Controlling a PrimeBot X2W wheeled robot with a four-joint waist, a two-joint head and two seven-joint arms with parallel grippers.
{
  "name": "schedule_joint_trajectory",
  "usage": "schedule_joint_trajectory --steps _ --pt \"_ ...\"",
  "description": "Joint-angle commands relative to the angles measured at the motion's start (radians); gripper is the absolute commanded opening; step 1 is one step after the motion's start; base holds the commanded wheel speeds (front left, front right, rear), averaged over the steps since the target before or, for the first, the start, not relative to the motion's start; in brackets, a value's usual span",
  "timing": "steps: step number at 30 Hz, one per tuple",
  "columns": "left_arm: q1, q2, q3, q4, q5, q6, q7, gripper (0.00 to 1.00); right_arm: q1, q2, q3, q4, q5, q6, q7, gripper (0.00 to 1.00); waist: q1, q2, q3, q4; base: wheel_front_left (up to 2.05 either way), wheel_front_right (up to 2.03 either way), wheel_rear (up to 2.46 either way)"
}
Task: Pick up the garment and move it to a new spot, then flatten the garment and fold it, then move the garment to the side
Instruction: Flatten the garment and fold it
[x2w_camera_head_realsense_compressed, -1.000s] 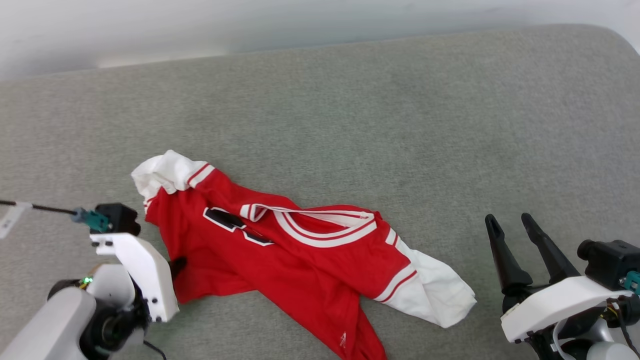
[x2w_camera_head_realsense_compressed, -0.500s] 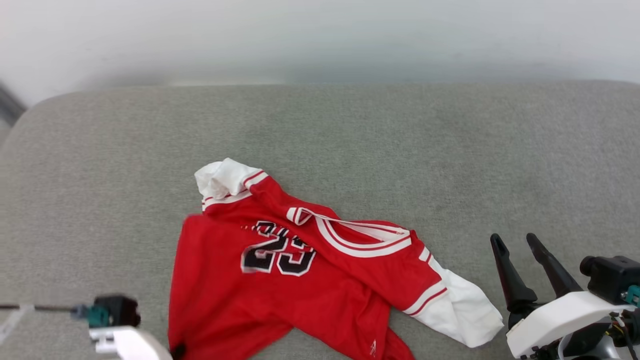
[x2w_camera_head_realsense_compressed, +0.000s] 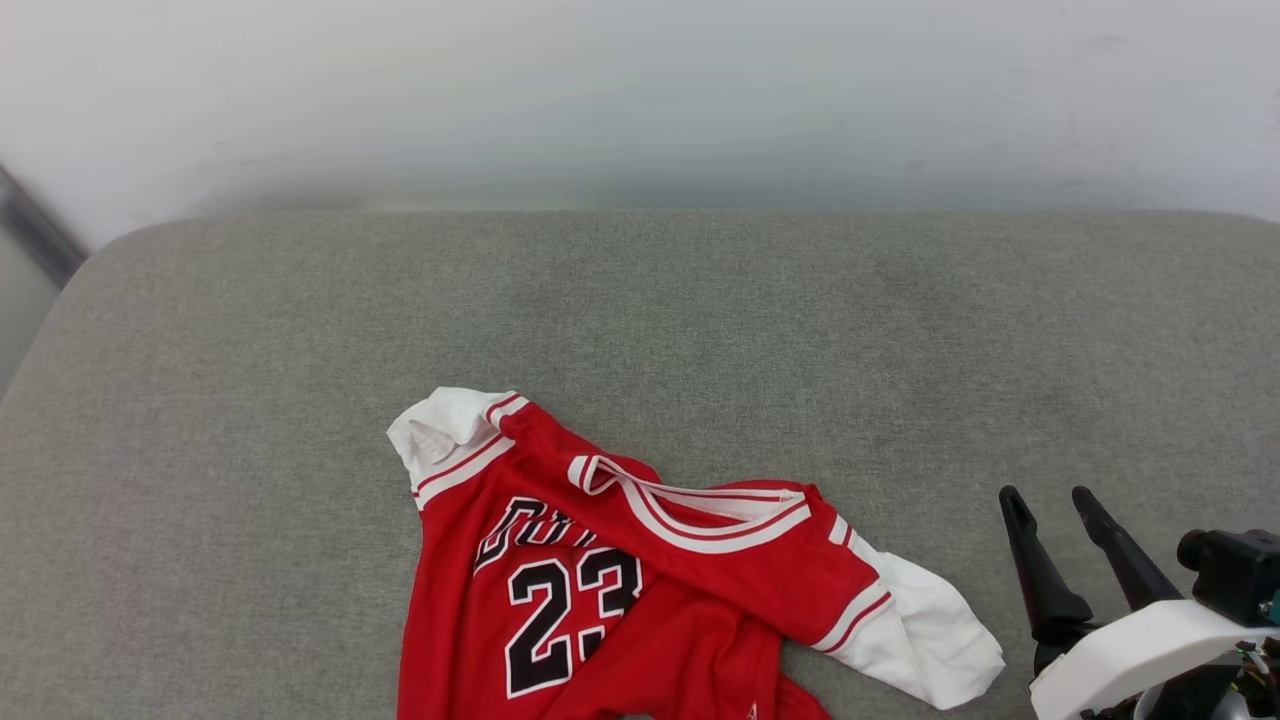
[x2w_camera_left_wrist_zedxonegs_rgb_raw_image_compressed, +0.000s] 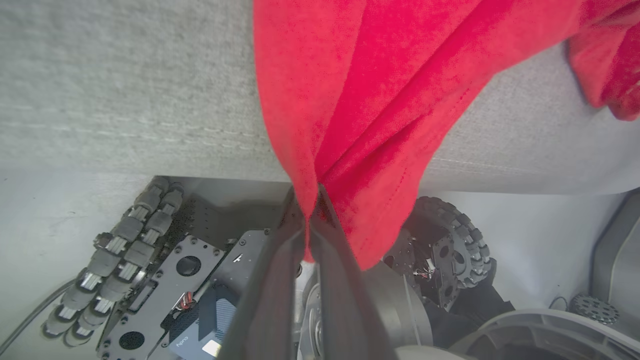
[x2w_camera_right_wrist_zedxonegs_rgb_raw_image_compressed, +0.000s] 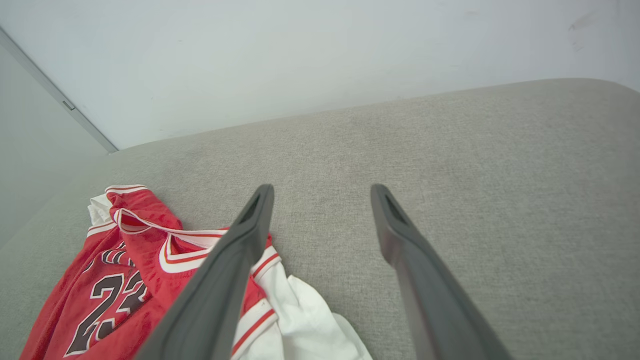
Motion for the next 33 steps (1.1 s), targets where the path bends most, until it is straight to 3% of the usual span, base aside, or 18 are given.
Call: schedule_joint_trajectory --steps 1,7,13,16,22,28,33 --pt "-0.03 -0.003 0.001 0.009 0.021 -0.01 -0.018 1.0 0.008 0.002 -0.005 -0.009 -0.005 0.0 0.006 1.0 0.0001 0.0 -0.005 -0.002 0.0 0.0 0.0" --pt "-0.102 0.002 0.032 0.015 0.107 -0.007 -0.117 1.0 0.022 0.002 -0.026 -0.026 -0.008 0.0 0.017 1.0 0.0001 0.0 -0.021 -0.005 0.0 0.0 0.0" --pt "-0.168 0.027 0.07 -0.038 0.202 0.032 -0.206 1.0 0.035 0.002 -0.052 -0.032 -0.005 0.0 0.024 1.0 0.0001 0.0 -0.035 -0.01 0.0 0.0 0.0" --pt "-0.209 0.017 0.086 -0.068 0.262 0.057 -0.274 1.0 0.045 0.002 -0.07 -0.036 -0.008 0.0 0.031 1.0 0.0001 0.0 -0.037 -0.011 0.0 0.0 0.0" --pt "-0.284 -0.039 0.096 -0.093 0.359 0.057 -0.439 1.0 0.058 0.002 -0.118 -0.046 -0.018 0.0 0.069 1.0 0.0001 0.0 -0.031 -0.008 0.0 0.0 0.0" --pt "-0.311 -0.068 0.104 -0.082 0.413 0.06 -0.546 1.0 0.059 0.002 -0.12 -0.061 -0.034 0.0 0.17 1.0 0.0001 0.0 -0.013 0.001 0.0 0.0 0.0" --pt "-0.327 -0.078 0.102 -0.092 0.433 0.065 -0.578 1.0 0.069 -0.045 -0.017 -0.079 -0.023 0.0 0.377 1.0 0.0001 0.0 0.013 0.031 0.0 0.0 0.0"
